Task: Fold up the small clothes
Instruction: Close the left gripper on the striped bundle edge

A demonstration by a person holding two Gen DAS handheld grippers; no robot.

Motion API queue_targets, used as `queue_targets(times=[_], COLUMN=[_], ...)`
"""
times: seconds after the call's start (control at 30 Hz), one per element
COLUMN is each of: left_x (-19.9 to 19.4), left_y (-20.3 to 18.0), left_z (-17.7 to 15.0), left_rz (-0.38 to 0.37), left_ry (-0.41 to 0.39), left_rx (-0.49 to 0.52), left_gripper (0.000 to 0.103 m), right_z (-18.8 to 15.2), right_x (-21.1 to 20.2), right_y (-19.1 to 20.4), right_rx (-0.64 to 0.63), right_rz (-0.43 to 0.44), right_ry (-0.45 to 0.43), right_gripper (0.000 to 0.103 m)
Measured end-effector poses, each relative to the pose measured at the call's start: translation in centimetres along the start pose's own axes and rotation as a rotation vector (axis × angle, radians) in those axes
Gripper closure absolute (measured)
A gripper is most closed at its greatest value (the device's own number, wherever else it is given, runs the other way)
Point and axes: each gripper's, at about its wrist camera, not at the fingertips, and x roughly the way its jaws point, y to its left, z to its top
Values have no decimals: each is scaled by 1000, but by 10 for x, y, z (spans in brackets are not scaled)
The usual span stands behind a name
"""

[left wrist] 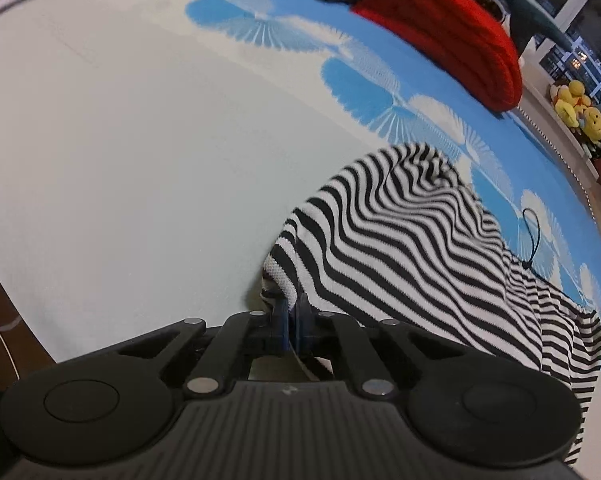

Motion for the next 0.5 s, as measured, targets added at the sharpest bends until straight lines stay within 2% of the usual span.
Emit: queue_targets(times=[0.17, 0.37, 0.5], left_x=[-16, -14, -14], left_y=[-7, -12, -14], left_z=[-1, -6, -7], left_rz=[3, 20, 29], left_ry=[-74, -68, -73], left_rx=[51, 104, 129], left_gripper=[101, 101, 101], right_z=[1, 5, 13], right_x=[2, 15, 33], right_y=[-1, -5, -17], right_rx=[6, -9, -5], right_rz=[6, 30, -27], right_ry=[1, 46, 99], right_gripper=[43, 43, 43])
